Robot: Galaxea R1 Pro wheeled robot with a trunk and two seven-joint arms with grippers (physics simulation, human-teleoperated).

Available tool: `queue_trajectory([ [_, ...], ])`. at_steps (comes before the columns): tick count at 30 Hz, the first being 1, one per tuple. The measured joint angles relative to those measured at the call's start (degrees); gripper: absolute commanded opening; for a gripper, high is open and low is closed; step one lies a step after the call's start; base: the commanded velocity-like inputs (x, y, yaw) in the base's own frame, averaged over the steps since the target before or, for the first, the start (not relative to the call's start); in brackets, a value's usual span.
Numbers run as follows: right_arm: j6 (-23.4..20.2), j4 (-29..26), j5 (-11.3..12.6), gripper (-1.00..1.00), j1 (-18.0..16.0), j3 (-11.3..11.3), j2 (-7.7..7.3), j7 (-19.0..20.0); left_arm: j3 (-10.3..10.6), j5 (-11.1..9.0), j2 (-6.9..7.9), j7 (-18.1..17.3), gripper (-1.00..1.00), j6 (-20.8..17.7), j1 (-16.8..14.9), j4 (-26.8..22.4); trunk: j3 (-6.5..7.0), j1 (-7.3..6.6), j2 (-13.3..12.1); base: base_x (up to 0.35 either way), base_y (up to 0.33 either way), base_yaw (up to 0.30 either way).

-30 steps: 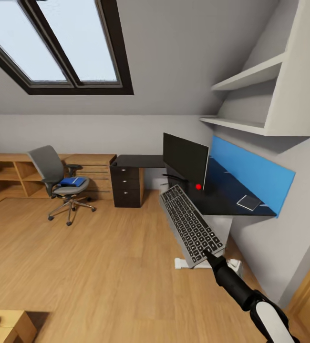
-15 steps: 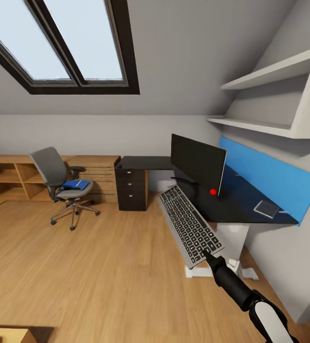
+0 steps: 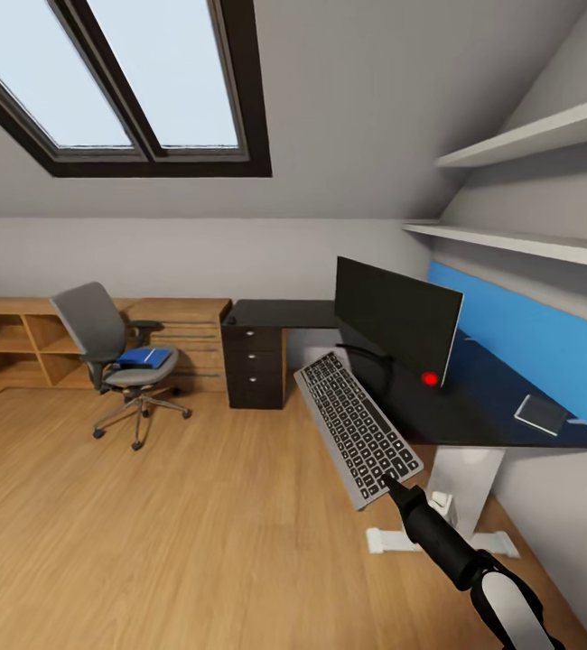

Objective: In the bedroom, organize the workspace by keeping the computer under the desk, ensuring the monitor is on the desk, placing the keyboard on the desk next to the monitor, placing the mouse on the desk next to the keyboard, moving the folder from the swivel chair onto the desk next to the mouse, stacking the notebook on top of the folder with the pen on top of the notebook, and positioning the swivel chair next to the desk.

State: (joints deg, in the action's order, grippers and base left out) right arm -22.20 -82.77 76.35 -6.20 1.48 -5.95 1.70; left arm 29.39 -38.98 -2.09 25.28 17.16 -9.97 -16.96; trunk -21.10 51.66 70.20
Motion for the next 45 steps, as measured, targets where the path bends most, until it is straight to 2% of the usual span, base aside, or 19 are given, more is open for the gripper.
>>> queue_trajectory([
  [25, 0.0, 0.3, 0.1, -1.00, 0.0, 0.1, 0.00, 0.1, 0.1, 0.1, -0.04, 0.0, 1.00, -0.1, 0.0, 0.1, 0.00, 0.00, 0.0, 0.320, 0.125, 0.000],
  [30, 0.0, 0.4, 0.1, -1.00, 0.0, 1.0, -0.03, 0.1, 0.2, 0.1, -0.04, 0.0, 1.00, -0.1, 0.0, 0.1, 0.00, 0.00, 0.0, 0.323, 0.093, 0.000],
  [45, 0.0, 0.4, 0.1, -1.00, 0.0, 1.0, -0.09, 0.1, 0.2, 0.0, 0.04, 0.0, 1.00, -0.1, 0.0, 0.1, 0.00, 0.00, 0.0, 0.324, 0.142, 0.000],
])
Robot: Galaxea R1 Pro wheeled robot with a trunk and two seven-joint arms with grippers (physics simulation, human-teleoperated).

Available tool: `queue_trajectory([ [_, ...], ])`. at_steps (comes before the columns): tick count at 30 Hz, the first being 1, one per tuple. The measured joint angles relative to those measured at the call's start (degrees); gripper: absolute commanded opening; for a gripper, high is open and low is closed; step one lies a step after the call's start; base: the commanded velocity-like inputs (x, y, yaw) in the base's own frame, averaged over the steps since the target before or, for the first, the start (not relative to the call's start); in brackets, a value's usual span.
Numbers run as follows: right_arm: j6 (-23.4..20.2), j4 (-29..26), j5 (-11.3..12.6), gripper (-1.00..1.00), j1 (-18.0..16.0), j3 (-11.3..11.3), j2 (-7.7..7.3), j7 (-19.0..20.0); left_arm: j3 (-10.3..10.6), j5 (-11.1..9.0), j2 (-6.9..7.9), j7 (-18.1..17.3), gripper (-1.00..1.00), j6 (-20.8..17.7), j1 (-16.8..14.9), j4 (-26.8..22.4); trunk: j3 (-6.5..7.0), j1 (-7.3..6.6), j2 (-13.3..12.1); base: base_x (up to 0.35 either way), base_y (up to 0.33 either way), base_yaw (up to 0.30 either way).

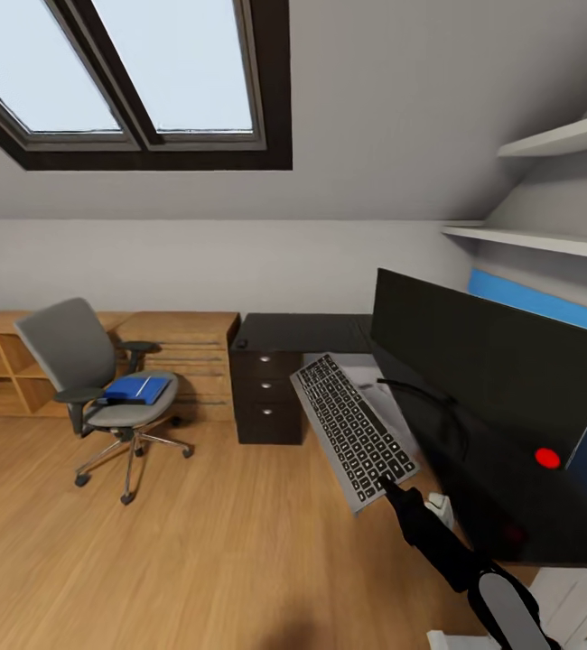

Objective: In the bedroom, organize the workspace by keeping the computer under the desk, ensuring the monitor is on the desk, placing the keyboard on the desk next to the monitor, placing the mouse on the desk next to the keyboard, moving the folder from the swivel chair onto the desk next to the mouse, stacking the notebook on top of the folder with the pen on top of the notebook, and positioning the swivel chair next to the desk.

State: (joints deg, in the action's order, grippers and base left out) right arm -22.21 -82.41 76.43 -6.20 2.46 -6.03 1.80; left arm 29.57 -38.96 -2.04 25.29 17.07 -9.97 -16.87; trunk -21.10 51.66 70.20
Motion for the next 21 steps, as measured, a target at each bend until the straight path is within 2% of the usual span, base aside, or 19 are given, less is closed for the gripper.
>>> queue_trajectory([
  [13, 0.0, 0.0, 0.0, -1.00, 0.0, 0.0, 0.00, 0.0, 0.0, 0.1, -0.06, 0.0, 1.00, 0.0, 0.0, 0.0, 0.00, 0.00, 0.0, 0.320, 0.190, 0.000],
  [21, 0.0, -0.1, -0.1, -1.00, 0.0, 0.1, 0.00, 0.0, 0.0, 0.1, -0.08, 0.0, 1.00, 0.0, 0.0, 0.0, 0.00, 0.00, 0.0, 0.329, 0.056, 0.000],
])
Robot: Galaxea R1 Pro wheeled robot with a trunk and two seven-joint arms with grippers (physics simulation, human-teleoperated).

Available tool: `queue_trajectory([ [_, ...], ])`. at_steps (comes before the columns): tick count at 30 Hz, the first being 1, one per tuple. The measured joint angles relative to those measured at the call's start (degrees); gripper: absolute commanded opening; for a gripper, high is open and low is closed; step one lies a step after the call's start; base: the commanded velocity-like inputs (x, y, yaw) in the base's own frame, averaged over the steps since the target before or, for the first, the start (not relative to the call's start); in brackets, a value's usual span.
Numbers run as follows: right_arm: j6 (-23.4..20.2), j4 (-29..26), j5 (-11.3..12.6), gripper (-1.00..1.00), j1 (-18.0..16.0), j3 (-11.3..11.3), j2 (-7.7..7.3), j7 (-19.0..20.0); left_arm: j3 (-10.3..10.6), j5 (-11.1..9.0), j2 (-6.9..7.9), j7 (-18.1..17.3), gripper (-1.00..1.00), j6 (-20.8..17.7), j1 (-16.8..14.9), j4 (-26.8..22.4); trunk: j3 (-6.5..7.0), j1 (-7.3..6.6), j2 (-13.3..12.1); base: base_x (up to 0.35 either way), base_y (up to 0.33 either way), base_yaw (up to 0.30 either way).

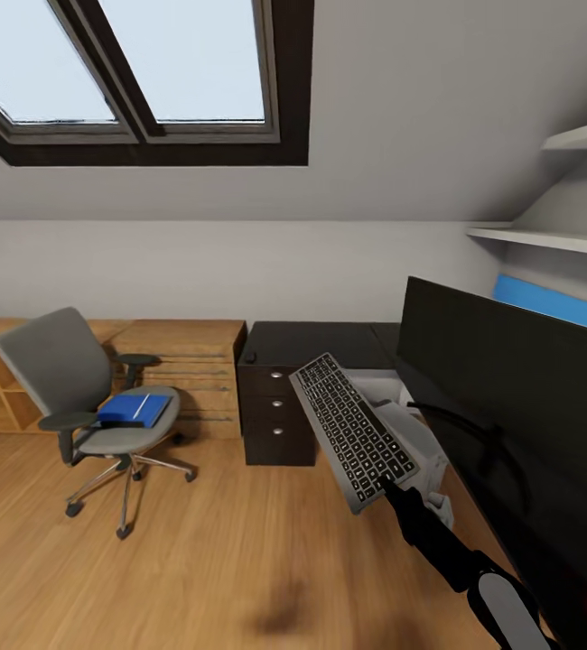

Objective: In the bedroom, organize the workspace by keeping the computer under the desk, ensuring the monitor is on the desk, placing the keyboard on the desk next to the monitor, placing the mouse on the desk next to the keyboard, moving the folder from the swivel chair onto the desk next to the mouse, stacking the notebook on top of the folder with the pen on top of the notebook, and positioning the swivel chair next to the desk.

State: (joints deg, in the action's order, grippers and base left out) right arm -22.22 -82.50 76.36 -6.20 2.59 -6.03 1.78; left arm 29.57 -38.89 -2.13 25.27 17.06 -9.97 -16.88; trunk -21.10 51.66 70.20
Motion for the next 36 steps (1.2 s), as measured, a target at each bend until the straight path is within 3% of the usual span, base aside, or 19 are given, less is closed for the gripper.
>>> queue_trajectory([
  [13, 0.0, 0.1, 0.0, -1.00, 0.0, 0.1, 0.00, 0.0, 0.0, 0.0, 0.00, 0.0, 1.00, 0.0, 0.0, 0.0, 0.00, 0.00, 0.0, 0.333, 0.010, 0.000],
  [29, 0.0, 0.1, -0.1, -1.00, 0.0, 0.0, 0.00, -0.1, 0.0, 0.0, 0.00, -0.1, 1.00, 0.0, 0.0, 0.0, 0.00, 0.00, 0.0, 0.333, 0.134, 0.000],
  [33, 0.0, 0.2, 1.1, -1.00, 0.0, 0.1, 0.19, -0.4, 0.1, 0.0, 0.00, -0.1, 1.00, 0.0, 0.0, 0.0, 0.00, 0.00, 0.0, 0.333, 0.002, 0.000],
  [36, 0.0, 0.2, 6.7, -1.00, 0.0, -0.1, 2.44, -0.5, 0.1, 0.0, 0.00, -0.1, 1.00, 0.0, 0.0, 0.0, 0.00, 0.00, 0.0, 0.333, 0.000, 0.000],
])
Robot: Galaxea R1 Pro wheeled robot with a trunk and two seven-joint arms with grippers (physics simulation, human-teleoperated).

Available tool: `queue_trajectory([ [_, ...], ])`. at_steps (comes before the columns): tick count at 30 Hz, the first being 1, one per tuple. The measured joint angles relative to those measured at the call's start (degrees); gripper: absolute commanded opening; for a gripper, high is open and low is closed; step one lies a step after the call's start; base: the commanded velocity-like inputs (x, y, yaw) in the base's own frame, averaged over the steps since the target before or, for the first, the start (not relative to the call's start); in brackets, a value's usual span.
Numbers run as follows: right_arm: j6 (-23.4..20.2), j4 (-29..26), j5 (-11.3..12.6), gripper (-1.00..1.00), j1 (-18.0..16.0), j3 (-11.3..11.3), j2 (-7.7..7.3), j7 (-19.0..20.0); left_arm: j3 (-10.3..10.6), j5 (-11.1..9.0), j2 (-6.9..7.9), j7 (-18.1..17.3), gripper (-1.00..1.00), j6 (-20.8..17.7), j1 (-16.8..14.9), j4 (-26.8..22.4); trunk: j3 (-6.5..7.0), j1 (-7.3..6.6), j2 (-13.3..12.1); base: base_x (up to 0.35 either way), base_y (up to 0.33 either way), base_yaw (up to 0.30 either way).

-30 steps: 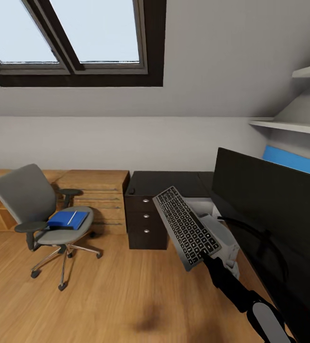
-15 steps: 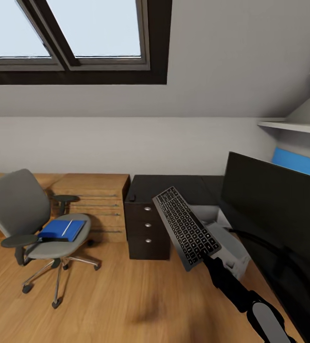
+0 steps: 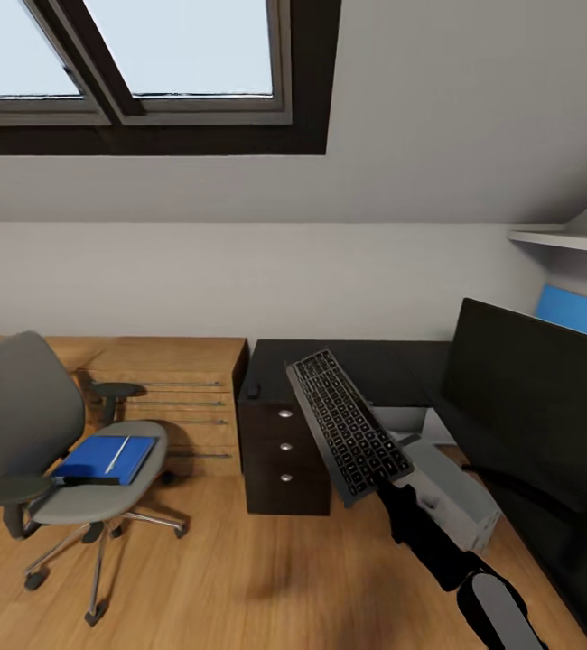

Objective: In the bedroom, organize the workspace by keeping the computer under the desk, ensuring the monitor is on the desk, placing the keyboard on the desk next to the monitor, placing the mouse on the desk next to the keyboard, moving the folder from the swivel chair onto the desk next to the mouse, stacking the notebook on top of the folder with the pen on top of the notebook, and positioning the swivel chair next to the desk.

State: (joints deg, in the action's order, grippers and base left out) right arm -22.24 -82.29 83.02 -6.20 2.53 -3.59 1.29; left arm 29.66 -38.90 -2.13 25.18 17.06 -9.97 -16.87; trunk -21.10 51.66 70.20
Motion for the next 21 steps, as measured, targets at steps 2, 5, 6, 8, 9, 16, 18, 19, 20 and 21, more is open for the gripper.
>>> queue_trajectory([
  [2, 0.1, 0.1, 2.8, -1.00, 0.0, -0.3, 1.67, -0.1, 0.0, 0.0, 0.00, 0.0, 1.00, 0.0, 0.0, 0.0, 0.00, 0.00, 0.0, 0.333, 0.000, 0.000],
  [5, 0.6, 0.2, 3.9, -1.00, 0.0, -0.3, 2.50, -0.1, 0.0, 0.0, 0.00, 0.0, 1.00, 0.0, 0.0, 0.1, 0.00, 0.00, 0.0, 0.333, 0.000, 0.000],
  [6, 1.2, 0.2, 4.2, -1.00, 0.0, -0.3, 2.71, -0.2, 0.0, 0.0, 0.00, 0.0, 1.00, 0.0, 0.0, 0.1, 0.00, 0.00, 0.0, 0.333, 0.000, 0.000],
  [8, 2.0, 0.7, 4.3, -1.00, 0.0, -0.1, 2.90, -0.2, 0.0, 0.0, 0.00, 0.0, 1.00, 0.0, 0.0, 0.2, -0.01, 0.00, 0.0, 0.333, 0.000, 0.000],
  [9, 2.3, 1.0, 4.5, -1.00, 0.0, 0.0, 2.96, -0.2, 0.0, 0.0, -0.01, 0.0, 1.00, 0.0, 0.0, 0.3, 0.00, 0.00, 0.0, 0.333, 0.000, 0.000],
  [16, 5.3, 5.3, 4.8, -1.00, 0.0, 0.4, 4.56, -0.1, 0.0, 0.1, -0.08, 0.0, 1.00, 0.1, 0.0, 0.4, 0.00, 0.00, 0.0, 0.333, 0.006, 0.000],
  [18, 6.5, 5.8, 4.8, -1.00, 0.0, 0.4, 5.96, -0.1, 0.0, 0.1, -0.09, 0.0, 1.00, 0.1, 0.0, 0.4, 0.00, 0.00, 0.0, 0.323, 0.082, 0.000],
  [19, 7.0, 6.0, 4.7, -1.00, 0.0, 0.4, 6.40, 0.0, 0.0, 0.1, -0.09, 0.0, 1.00, 0.1, 0.0, 0.4, 0.00, 0.00, 0.0, 0.303, 0.148, 0.000],
  [20, 7.8, 6.2, 4.6, -1.00, 0.0, 0.4, 7.09, 0.0, 0.0, 0.1, -0.09, 0.0, 1.00, 0.1, 0.0, 0.4, 0.00, 0.00, 0.0, 0.296, 0.166, 0.000],
  [21, 8.2, 6.4, 4.6, -1.00, 0.0, 0.4, 7.36, 0.0, 0.0, 0.1, -0.09, 0.0, 1.00, 0.1, 0.0, 0.4, 0.00, 0.00, 0.0, 0.290, 0.181, 0.000],
])
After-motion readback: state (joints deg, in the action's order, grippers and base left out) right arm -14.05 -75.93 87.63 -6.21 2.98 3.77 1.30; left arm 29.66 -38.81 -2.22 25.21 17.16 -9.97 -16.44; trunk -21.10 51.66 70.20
